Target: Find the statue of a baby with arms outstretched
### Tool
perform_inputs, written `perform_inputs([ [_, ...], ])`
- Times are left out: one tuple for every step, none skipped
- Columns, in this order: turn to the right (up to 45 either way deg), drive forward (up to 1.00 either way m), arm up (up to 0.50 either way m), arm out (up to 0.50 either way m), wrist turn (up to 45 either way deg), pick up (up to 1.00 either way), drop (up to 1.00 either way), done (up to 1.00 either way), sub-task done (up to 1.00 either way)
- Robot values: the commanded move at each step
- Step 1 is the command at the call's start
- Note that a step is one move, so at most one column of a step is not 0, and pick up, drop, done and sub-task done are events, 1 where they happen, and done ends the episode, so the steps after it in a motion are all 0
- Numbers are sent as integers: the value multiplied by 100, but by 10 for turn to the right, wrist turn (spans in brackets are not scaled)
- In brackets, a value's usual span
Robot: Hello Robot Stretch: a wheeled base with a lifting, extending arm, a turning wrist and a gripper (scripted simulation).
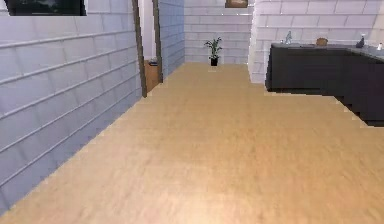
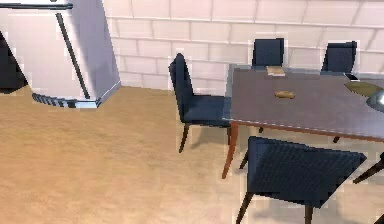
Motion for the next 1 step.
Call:
perform_inputs([
  [0, 35, 0, 0, 0, 0, 0, 0, 0],
])
